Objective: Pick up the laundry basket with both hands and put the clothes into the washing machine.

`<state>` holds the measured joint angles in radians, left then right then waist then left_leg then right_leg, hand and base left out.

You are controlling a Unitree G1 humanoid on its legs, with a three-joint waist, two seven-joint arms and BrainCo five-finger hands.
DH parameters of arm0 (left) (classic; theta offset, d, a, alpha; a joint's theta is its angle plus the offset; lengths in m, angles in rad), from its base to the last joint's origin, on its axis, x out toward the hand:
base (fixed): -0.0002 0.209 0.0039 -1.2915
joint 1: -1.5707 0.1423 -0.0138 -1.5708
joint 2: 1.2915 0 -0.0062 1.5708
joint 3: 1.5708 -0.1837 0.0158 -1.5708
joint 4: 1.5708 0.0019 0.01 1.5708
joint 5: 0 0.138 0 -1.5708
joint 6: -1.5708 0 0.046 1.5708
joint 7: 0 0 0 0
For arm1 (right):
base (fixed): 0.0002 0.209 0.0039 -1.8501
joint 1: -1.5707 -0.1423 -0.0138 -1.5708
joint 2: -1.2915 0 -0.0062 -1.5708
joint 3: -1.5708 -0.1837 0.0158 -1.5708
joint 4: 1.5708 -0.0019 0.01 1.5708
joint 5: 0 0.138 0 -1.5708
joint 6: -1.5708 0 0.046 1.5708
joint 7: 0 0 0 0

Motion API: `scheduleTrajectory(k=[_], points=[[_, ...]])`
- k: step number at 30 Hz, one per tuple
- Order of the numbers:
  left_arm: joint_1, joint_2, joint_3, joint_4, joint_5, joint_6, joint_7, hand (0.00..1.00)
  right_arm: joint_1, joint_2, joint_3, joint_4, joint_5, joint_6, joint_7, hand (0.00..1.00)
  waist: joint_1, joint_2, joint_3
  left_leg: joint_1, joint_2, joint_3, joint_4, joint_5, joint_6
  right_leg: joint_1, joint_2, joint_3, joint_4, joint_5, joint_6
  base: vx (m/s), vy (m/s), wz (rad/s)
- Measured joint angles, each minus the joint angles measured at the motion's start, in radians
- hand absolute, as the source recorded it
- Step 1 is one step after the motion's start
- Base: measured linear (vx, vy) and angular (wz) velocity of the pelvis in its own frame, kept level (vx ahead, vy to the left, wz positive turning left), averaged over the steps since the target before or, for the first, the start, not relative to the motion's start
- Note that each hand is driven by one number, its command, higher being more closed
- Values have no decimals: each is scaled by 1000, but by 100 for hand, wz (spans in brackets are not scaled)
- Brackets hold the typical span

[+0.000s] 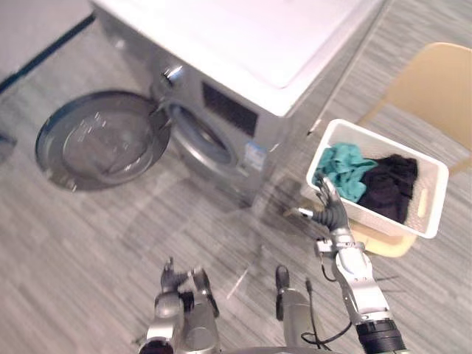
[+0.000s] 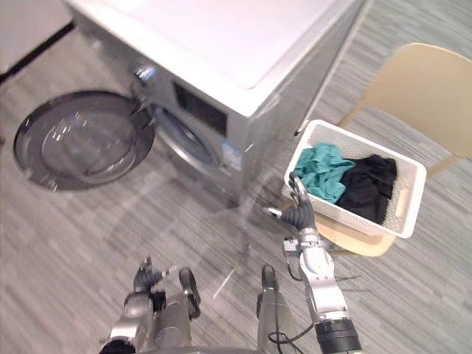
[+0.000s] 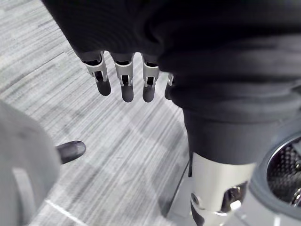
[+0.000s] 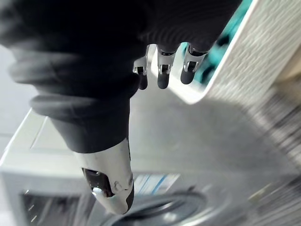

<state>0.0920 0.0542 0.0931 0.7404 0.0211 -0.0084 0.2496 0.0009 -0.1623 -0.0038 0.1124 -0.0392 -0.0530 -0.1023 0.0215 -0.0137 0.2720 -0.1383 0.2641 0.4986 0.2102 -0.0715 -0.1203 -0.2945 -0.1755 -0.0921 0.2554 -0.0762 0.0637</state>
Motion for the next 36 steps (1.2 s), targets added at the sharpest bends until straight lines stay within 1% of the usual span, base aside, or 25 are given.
scheduleTrajectory(k=[2, 3, 4, 5, 7, 9, 10, 11, 12, 13, 14, 15, 16, 17, 18, 19, 20, 21, 22, 23, 25, 26, 30, 35, 36], points=[[25, 8, 15, 50, 23, 3, -26, 0, 31, 0, -28, 30, -13, 17, -1, 0, -8, 15, -30, 70, 22, 56, -3, -30, -33, 39, -58, -197, 5, 15, -36, 125, 44, -102], [28, 9, 20, 61, 31, 4, -31, 0, 42, 0, -36, 30, -13, 19, -1, 0, -8, 23, -39, 90, 28, 68, -8, -33, -39, 51, -65, -237, 7, 16, -36, 172, -6, -96], [34, 11, 24, 87, 37, 3, -33, 0, 56, 1, -49, 30, -13, 19, -2, 0, -13, 35, -57, 130, 39, 97, -17, -32, -52, 62, -64, -263, 16, 20, -15, 194, -56, -83], [34, 12, 33, 108, 54, 2, -34, 0, 64, 0, -63, 29, -13, 19, -2, 0, -28, 52, -75, 158, 55, 124, -20, -33, -62, 60, -45, -239, 27, 16, 13, 200, -70, -87], [46, 5, 37, 130, 65, 1, -35, 0, 67, -1, -64, 29, -13, 18, -2, 0, -33, 75, -97, 195, 90, 153, 6, -27, -79, 44, -9, -220, 44, 7, 9, 220, -122, -116], [45, 3, 40, 137, 70, 1, -35, 0, 71, -3, -61, 28, -12, 15, -3, 0, -38, 82, -101, 175, 156, 133, 153, -21, -81, 47, 33, -175, 44, -4, -6, 230, -182, -117], [43, 1, 45, 138, 73, 0, -37, 0, 80, -5, -59, 28, -11, 15, -3, 0, -38, 87, -104, 139, 206, 91, 284, 9, -36, 53, 61, -150, 44, -11, -18, 174, -145, -81], [41, 0, 46, 138, 74, 0, -38, 0, 84, -5, -58, 28, -11, 15, -3, 0, -39, 86, -103, 114, 220, 51, 348, 42, 12, 62, 69, -141, 41, -15, -24, 221, -166, -86], [39, -5, 49, 136, 75, -3, -45, 0, 92, -7, -57, 28, -11, 14, -4, 0, -40, 79, -101, 48, 227, -57, 470, 149, 79, 89, 78, -114, 24, -20, -34, 281, -117, -70], [28, -10, 44, 138, 77, -11, -52, 0, 95, -13, -56, 29, -11, 13, -7, 0, -38, 72, -92, -9, 199, -165, 571, 75, 47, 121, 72, -79, -2, -24, -41, 280, -94, -66], [23, -13, 38, 140, 78, -13, -53, 0, 95, -22, -58, 30, -11, 14, -11, 0, -35, 75, -92, -37, 175, -204, 608, 13, 35, 133, 72, -65, -12, -26, -44, 277, -33, -65], [21, -12, 28, 142, 77, -20, -54, 0, 95, -32, -60, 30, -13, 14, -13, 0, -33, 76, -92, -78, 124, -258, 625, -73, 30, 162, 71, -43, -33, -26, -44, 217, -1, -55], [21, -9, 21, 142, 76, -24, -53, 0, 96, -34, -60, 35, -20, 14, -14, 0, -33, 75, -92, -97, 77, -276, 580, -112, 31, 200, 71, -37, -61, -26, -44, 215, 20, -46], [20, -9, 17, 142, 76, -25, -53, 0, 96, -36, -60, 42, -28, 14, -17, 0, -33, 75, -91, -103, 54, -279, 533, -119, 38, 217, 72, -37, -73, -26, -43, 203, 66, -28], [16, -8, 2, 139, 73, -26, -54, 0, 94, -42, -59, 60, -52, 14, -27, 0, -32, 76, -91, -109, 4, -289, 401, -120, 39, 242, 71, -43, -91, -25, -40, 153, 90, -22], [15, -8, -14, 136, 73, -26, -54, 0, 88, -54, -59, 73, -64, 15, -29, 0, -25, 82, -93, -102, -37, -311, 271, -103, 20, 246, 73, -48, -93, -22, -34, 212, 194, -47], [16, -14, -27, 136, 73, -26, -55, 0, 78, -80, -58, 80, -95, 18, -30, 0, -4, 114, -97, -97, -73, -344, 111, -13, 7, 245, 93, -49, -96, -24, -11, 136, 152, -49], [9, -4, -22, 136, 69, -27, -57, 0, 62, -76, -50, 101, -115, 19, -30, 0, 2, 103, -88, -91, -85, -342, 121, -11, 39, 254, 89, -43, -99, -31, 3, 171, 154, -25], [3, 13, -30, 138, 70, -28, -56, 0, 49, -87, -24, 119, -152, 22, -29, 0, -7, 78, -83, -87, -120, -360, 106, -9, 37, 256, 64, -50, -108, -28, 20, 146, 111, 25], [-2, 25, -52, 138, 71, -34, -57, 0, 39, -101, -9, 121, -184, 22, -27, 0, -6, 66, -83, -98, -142, -368, 101, -7, 41, 256, 40, -65, -114, -31, 32, 166, 133, 46], [-3, 33, -52, 137, 70, -35, -63, 0, -21, -134, 37, 157, -217, 22, -25, 0, -1, 65, -78, -110, -167, -379, 94, -4, 45, 255, 16, -79, -121, -28, 41, 97, 125, 42], [-3, 41, -52, 137, 71, -35, -69, 0, -81, -151, 73, 186, -235, 22, -22, 0, 6, 67, -65, -110, -182, -383, 74, 7, 63, 251, 5, -89, -121, -23, 49, 46, 91, 30], [-7, 58, -52, 135, 70, -43, -73, 0, -279, -192, 174, 283, -284, 17, -19, 0, 51, 75, -15, -182, -194, -396, 47, 36, 82, 174, 0, -99, -120, -17, 59, -31, 25, 13], [-34, 58, -47, 133, 67, -47, -69, 0, -512, -238, 270, 461, -317, 19, -10, 0, 102, 75, 86, -242, -194, -419, 34, 64, 88, 114, 7, -114, -108, 15, 50, -39, 10, 12], [-44, 59, -43, 130, 67, -51, -66, 0, -569, -247, 287, 501, -318, 20, -12, 0, 104, 75, 113, -254, -195, -426, 34, 70, 95, 109, 5, -123, -109, 16, 50, -24, 22, 21]])
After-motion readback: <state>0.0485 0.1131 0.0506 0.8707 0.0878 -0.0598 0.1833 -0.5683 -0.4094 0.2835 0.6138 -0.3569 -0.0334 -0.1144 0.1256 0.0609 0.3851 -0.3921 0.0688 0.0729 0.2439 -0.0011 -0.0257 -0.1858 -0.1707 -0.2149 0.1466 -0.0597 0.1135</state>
